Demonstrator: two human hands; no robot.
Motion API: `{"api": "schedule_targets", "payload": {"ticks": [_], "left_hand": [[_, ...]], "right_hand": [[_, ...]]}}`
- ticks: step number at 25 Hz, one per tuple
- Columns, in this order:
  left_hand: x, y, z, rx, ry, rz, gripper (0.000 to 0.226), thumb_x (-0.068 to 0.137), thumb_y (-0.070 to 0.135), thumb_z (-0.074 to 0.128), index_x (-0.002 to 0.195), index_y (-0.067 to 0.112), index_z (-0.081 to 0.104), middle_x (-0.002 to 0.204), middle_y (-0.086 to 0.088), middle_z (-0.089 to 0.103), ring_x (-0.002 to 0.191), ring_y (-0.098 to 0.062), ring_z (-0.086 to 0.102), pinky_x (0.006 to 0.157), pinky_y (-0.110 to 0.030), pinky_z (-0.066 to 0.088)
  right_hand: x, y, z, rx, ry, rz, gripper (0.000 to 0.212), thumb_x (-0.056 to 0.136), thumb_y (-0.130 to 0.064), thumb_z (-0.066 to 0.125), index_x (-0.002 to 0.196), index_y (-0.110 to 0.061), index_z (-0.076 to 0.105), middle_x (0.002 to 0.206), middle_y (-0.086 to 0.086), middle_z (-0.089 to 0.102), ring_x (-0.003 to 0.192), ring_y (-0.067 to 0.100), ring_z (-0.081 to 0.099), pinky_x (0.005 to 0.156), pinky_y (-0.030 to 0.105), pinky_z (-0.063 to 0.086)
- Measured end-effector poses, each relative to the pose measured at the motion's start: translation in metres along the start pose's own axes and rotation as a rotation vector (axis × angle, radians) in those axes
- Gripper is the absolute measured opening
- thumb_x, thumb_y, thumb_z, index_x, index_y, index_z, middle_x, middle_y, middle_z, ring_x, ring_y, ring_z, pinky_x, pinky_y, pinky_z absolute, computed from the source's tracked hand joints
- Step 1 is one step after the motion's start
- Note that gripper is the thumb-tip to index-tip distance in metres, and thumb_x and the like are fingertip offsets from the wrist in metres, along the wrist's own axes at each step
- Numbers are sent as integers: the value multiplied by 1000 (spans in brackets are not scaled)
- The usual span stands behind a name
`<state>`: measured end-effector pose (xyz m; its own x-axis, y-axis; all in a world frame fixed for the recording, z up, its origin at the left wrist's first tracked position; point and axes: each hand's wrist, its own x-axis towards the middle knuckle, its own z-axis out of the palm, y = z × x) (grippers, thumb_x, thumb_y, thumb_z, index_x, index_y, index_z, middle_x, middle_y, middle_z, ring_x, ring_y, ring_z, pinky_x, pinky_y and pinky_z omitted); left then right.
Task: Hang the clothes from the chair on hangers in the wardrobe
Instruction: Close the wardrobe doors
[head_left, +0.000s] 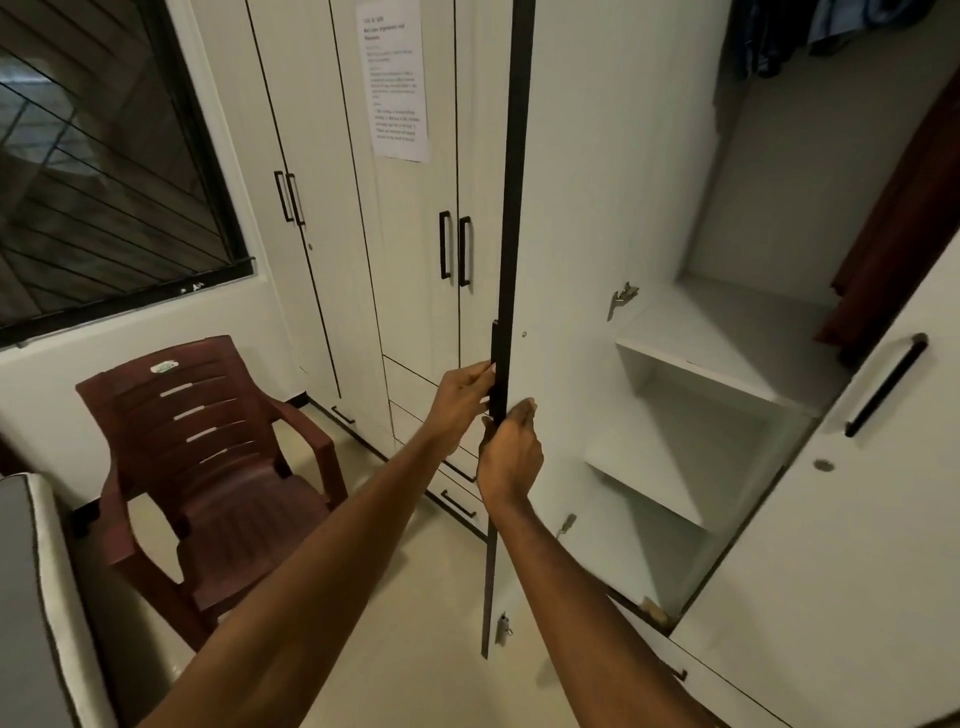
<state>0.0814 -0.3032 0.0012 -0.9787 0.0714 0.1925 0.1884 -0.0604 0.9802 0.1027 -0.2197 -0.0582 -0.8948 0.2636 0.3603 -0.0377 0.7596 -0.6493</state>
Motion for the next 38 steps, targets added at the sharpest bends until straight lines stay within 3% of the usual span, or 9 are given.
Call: {"api": "schedule_targets", "payload": {"ticks": [5,8,11,14,20,24,29,33,38], "left_hand": [[-25,-15,75,46,25,129,18,101,21,62,110,24,77,105,-5,78,102,-22,75,91,-42,59],[-32,-18,121,214,34,218,16,100,26,64,102,20,79,89,2,79,86,-12,75,75,-28,58],[-31,-20,166,451,56,337,23,100,33,64,91,16,77,72,8,71,65,-7,67,61,-9,44],[-23,-19,207,564,14,346,25,100,33,64,96,13,77,68,8,65,56,-2,59,57,-4,41],[-3,-22,261,645,-15,311,32,100,36,64,93,8,76,71,0,68,53,-4,53,54,-5,40],[11,-28,295,640,-11,276,30,99,36,63,108,11,76,91,-4,77,70,-14,69,65,-5,47],[33,-33,341,586,-26,204,31,97,37,64,113,13,75,101,-6,78,84,-22,75,84,-26,61],[46,-38,370,638,13,214,33,100,35,61,118,11,73,104,-8,76,88,-26,74,83,-23,54],[70,-41,399,667,34,256,33,101,36,58,114,11,75,99,-7,78,83,-21,73,75,-14,47]], "right_hand": [[-15,56,-51,73,122,111,50,99,-13,62,145,-3,47,124,14,70,106,30,71,88,41,59],[-14,89,-90,156,157,153,31,97,-6,61,128,-8,58,105,8,74,92,25,72,79,37,60],[-6,127,-124,171,167,188,25,98,-3,60,122,-8,61,102,6,73,91,24,71,80,37,60],[8,158,-158,176,191,209,19,97,-10,66,116,-8,67,99,4,72,91,20,71,79,28,58],[32,191,-194,146,252,267,13,98,-19,66,106,-11,70,91,1,71,82,18,68,74,23,55],[57,213,-203,-4,210,322,13,105,-17,52,106,-12,64,92,1,68,76,15,63,58,9,42],[85,240,-225,-171,203,278,19,104,-18,55,115,-7,66,107,9,72,90,25,71,78,31,57],[110,262,-229,-113,381,236,12,93,-10,72,102,-2,70,97,18,70,72,32,70,65,36,57],[143,292,-233,-88,434,190,11,80,-1,82,83,-1,71,74,16,71,57,31,68,54,38,58]]}}
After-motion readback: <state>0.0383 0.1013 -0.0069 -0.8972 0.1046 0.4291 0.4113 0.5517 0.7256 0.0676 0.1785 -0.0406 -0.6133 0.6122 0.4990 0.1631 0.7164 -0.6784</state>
